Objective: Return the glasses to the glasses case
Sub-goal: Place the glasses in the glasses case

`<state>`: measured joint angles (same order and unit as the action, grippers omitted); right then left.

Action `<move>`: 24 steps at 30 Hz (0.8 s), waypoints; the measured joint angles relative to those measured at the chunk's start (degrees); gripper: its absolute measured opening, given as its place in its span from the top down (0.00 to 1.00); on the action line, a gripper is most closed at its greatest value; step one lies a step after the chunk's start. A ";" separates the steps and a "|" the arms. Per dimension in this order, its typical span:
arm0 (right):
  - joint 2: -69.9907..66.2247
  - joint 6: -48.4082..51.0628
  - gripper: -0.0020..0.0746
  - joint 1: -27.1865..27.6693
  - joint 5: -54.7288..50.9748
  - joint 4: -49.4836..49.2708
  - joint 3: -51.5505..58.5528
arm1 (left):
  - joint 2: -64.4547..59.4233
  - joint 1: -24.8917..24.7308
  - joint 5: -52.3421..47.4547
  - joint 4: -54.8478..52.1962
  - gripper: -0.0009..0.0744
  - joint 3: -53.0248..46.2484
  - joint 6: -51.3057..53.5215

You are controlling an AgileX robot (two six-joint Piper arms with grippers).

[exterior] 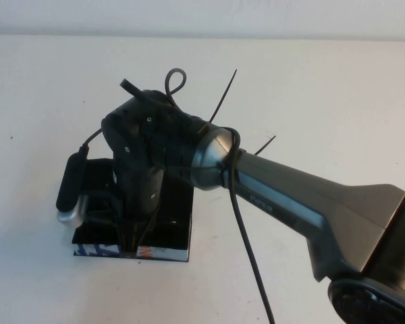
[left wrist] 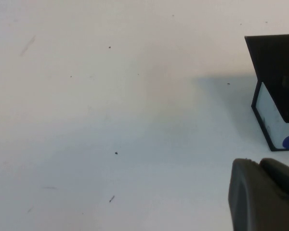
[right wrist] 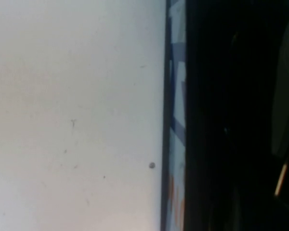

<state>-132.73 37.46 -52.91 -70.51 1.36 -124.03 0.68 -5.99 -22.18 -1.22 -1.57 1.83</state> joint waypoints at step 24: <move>-0.65 0.00 0.90 -0.26 0.47 0.44 1.65 | 0.00 0.00 0.00 0.00 0.99 0.00 0.00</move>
<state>-133.38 37.46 -53.18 -70.04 1.80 -122.39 0.68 -5.99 -22.18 -1.22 -1.57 1.83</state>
